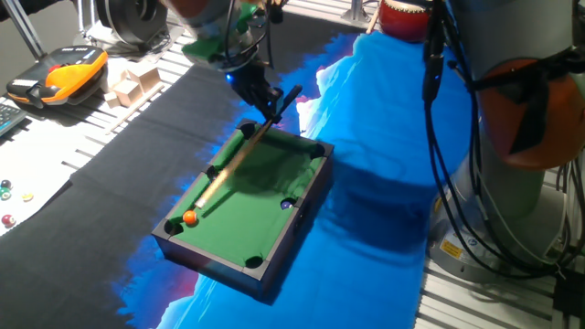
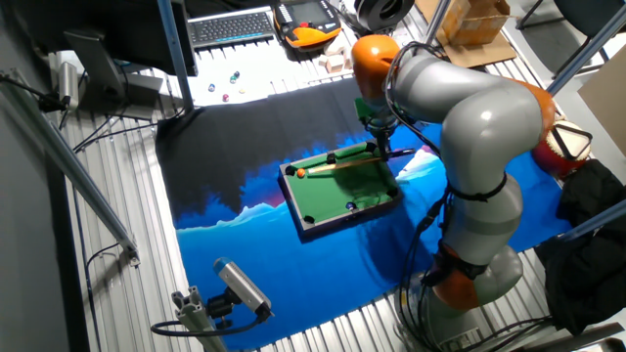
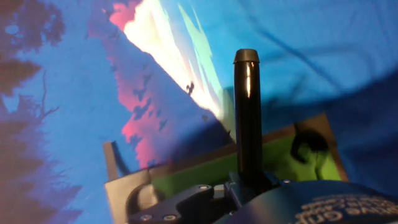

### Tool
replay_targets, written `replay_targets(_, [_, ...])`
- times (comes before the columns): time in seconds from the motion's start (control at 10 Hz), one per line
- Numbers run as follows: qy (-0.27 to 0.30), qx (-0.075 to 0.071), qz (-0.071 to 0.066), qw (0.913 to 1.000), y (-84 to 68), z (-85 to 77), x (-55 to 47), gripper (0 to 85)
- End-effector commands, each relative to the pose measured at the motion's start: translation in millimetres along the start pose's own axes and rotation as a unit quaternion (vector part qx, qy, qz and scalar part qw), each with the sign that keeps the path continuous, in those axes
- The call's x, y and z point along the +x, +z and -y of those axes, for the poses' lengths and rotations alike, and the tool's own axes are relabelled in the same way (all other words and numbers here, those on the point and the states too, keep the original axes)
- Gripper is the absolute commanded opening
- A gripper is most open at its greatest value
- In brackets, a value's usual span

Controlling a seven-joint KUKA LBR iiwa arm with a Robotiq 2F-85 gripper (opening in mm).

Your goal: Hit the pool ball

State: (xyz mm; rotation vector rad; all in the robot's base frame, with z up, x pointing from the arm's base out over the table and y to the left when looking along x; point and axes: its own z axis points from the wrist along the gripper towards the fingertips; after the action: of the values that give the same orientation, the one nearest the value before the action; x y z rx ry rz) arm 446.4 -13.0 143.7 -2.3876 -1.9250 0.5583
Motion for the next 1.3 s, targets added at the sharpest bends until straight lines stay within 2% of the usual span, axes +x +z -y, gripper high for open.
replay_targets(0.0, [0.000, -0.006, -0.005, 1.0000, 1.2, 0.5, 0.7, 0.0])
replay_targets(0.4, [0.029, 0.002, -0.012, 0.9995, 2.3, 1.7, 10.7, 0.0])
replay_targets(0.6, [0.043, 0.001, -0.017, 0.9989, 1.0, 3.2, 21.3, 0.0])
replay_targets(0.8, [0.039, -0.005, -0.018, 0.9991, -2.1, 4.5, 27.5, 0.0])
replay_targets(1.1, [0.051, -0.001, -0.017, 0.9986, -5.7, 8.1, 43.2, 0.0])
replay_targets(1.2, [0.052, 0.000, -0.016, 0.9985, -6.9, 7.8, 42.0, 0.0])
